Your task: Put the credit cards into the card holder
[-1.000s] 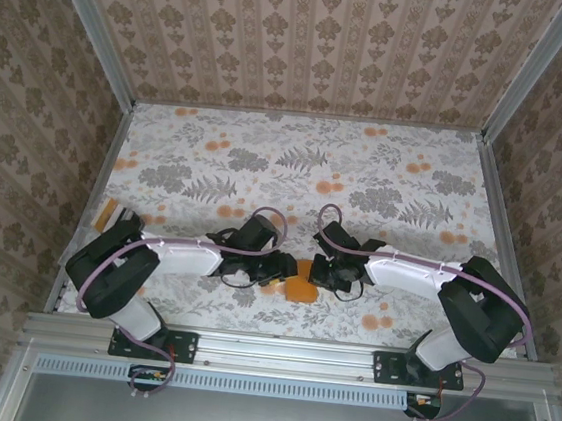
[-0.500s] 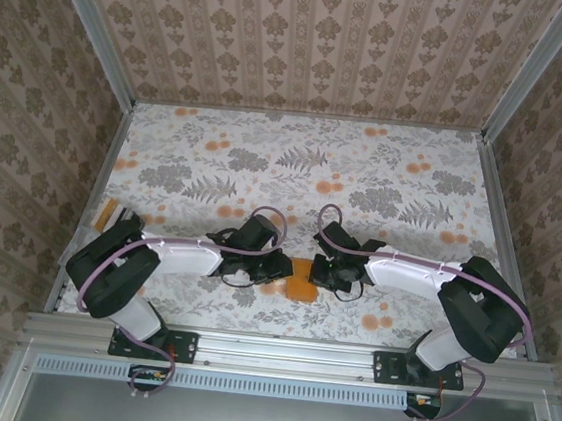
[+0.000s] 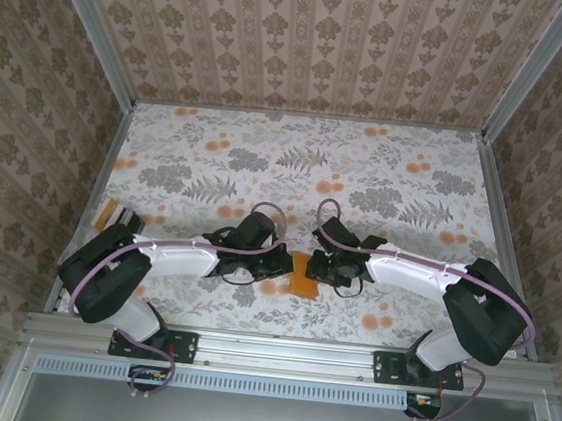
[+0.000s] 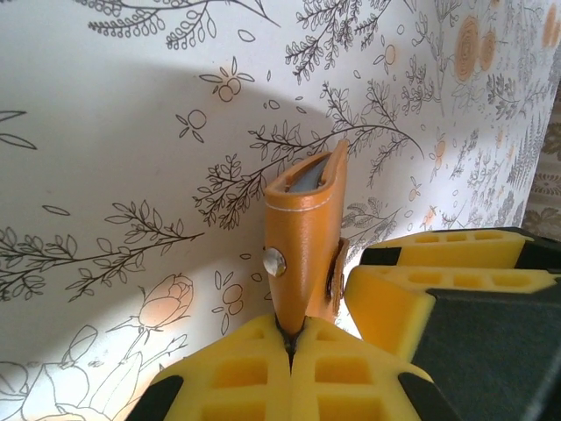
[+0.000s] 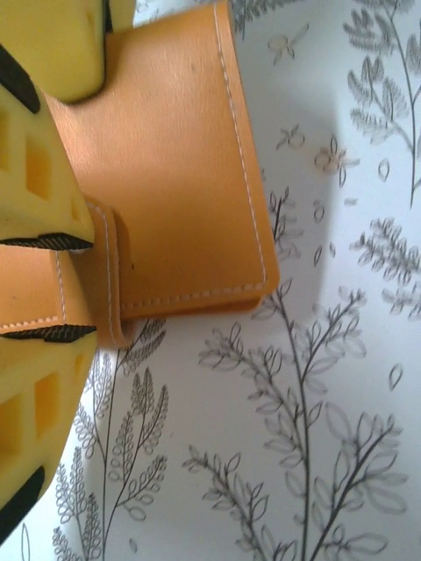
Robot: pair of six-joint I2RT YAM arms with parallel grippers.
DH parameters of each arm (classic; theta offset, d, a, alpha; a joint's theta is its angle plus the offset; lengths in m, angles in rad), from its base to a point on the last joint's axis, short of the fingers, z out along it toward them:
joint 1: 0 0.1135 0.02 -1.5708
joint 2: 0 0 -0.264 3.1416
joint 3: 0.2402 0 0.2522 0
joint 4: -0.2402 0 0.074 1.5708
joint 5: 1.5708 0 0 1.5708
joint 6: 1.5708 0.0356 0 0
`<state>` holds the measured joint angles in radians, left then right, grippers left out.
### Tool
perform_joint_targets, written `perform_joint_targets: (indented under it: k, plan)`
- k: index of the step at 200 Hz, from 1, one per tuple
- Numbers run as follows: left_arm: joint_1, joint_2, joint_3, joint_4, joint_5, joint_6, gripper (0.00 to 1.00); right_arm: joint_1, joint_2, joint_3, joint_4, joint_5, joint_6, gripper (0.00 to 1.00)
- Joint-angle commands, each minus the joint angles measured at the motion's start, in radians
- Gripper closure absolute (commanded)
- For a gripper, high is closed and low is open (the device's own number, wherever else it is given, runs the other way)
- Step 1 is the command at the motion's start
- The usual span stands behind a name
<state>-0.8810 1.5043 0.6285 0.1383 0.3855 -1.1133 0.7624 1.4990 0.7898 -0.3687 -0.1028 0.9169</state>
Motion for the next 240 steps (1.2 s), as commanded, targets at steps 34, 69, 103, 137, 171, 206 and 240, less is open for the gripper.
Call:
perform_joint_targets:
  k: [34,69,103,137,171,206,240]
  plan:
    - [0.008,0.000,0.002,0.034,0.009,0.027,1.00,0.040,0.055,0.050,-0.015,0.028,-0.032,0.60]
    - [0.011,0.004,-0.003,0.044,0.013,0.023,1.00,0.075,0.121,0.077,-0.062,0.088,-0.049,0.52]
    - [0.015,0.003,-0.009,0.039,0.013,0.021,1.00,0.086,0.177,0.132,-0.235,0.252,-0.025,0.70]
    - [0.031,-0.003,-0.031,0.006,0.009,0.021,1.00,0.067,0.144,0.105,-0.248,0.283,-0.015,0.86]
    - [0.046,-0.006,-0.053,0.009,0.009,0.010,1.00,0.039,0.101,0.074,-0.250,0.283,-0.011,0.90]
    - [0.050,-0.001,-0.047,0.009,0.012,0.013,1.00,0.025,0.090,0.055,-0.251,0.283,-0.017,0.90]
    - [0.050,0.011,-0.041,0.005,0.018,0.015,1.00,0.023,0.106,0.062,-0.271,0.302,-0.016,0.82]
